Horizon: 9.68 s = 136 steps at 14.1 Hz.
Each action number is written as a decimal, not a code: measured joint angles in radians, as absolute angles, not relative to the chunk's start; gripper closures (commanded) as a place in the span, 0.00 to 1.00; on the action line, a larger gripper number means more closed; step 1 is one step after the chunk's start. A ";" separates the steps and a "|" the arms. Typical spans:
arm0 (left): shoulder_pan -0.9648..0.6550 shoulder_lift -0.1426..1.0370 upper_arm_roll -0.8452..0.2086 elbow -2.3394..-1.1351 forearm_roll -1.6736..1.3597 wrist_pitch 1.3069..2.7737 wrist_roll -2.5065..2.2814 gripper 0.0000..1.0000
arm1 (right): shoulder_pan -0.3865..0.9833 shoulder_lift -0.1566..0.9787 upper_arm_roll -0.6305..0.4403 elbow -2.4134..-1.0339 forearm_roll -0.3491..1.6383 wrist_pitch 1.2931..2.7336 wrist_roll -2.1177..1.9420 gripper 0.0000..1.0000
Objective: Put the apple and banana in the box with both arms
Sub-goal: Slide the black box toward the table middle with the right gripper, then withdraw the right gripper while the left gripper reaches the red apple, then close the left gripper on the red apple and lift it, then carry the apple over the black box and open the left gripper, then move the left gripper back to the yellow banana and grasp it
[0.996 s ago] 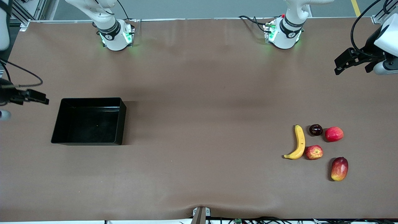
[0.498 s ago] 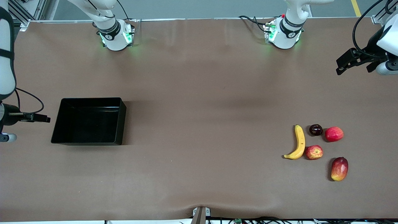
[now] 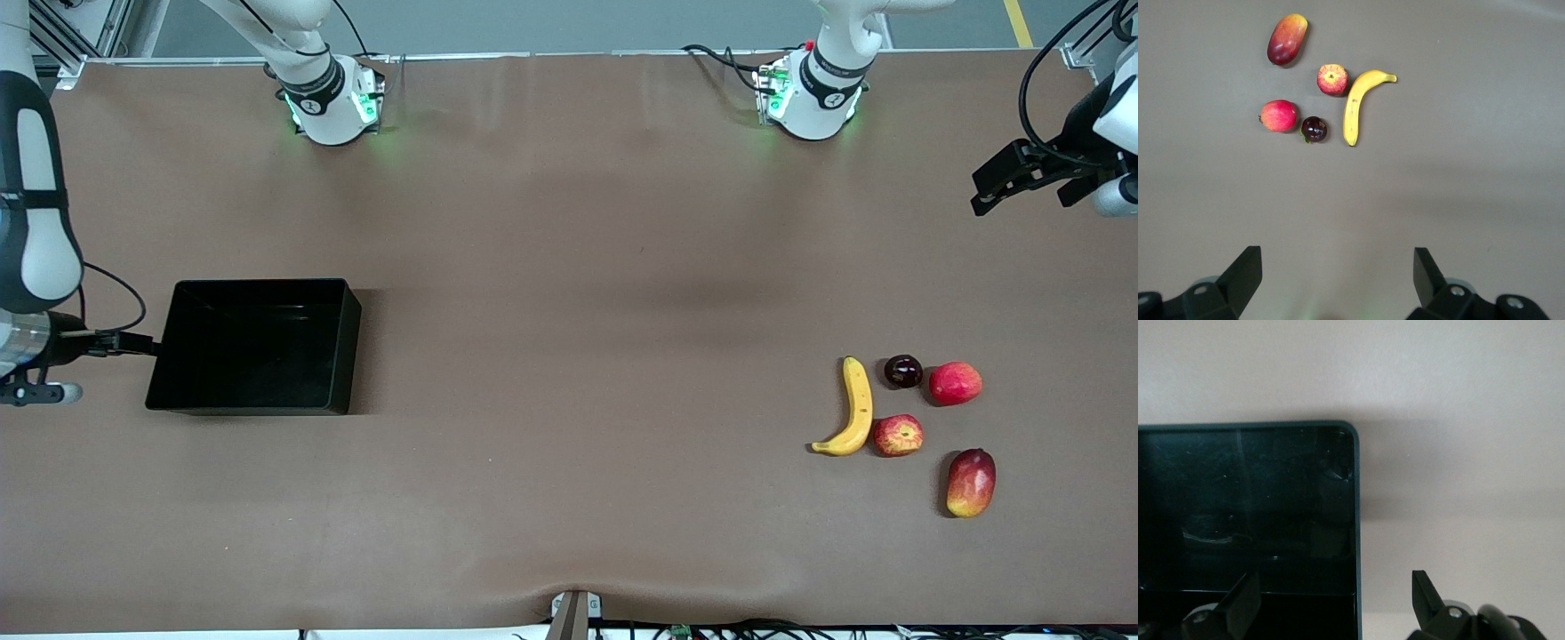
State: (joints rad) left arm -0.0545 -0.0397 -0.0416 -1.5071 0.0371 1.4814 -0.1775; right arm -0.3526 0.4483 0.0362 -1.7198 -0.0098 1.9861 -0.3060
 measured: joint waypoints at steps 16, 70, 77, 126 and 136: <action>-0.069 0.006 -0.058 -1.507 0.037 1.484 -0.229 0.00 | -0.388 0.496 0.043 -1.853 -0.008 2.146 -0.411 1.00; 0.016 0.634 -0.076 -1.456 0.185 2.098 -0.101 0.00 | 0.226 0.514 -0.012 -1.111 0.172 1.585 0.452 0.00; 0.094 0.767 -0.080 -1.416 0.185 2.201 -0.075 0.00 | 0.062 0.260 -0.022 -1.244 0.132 1.415 0.132 0.00; -0.356 0.608 -0.174 -1.441 0.127 2.079 -0.726 0.00 | -0.069 0.004 -0.010 -1.470 0.027 1.460 -0.110 0.00; -0.033 0.625 -0.154 -1.434 0.198 2.023 -0.125 0.00 | -0.072 0.004 -0.012 -1.470 0.030 1.459 -0.111 0.00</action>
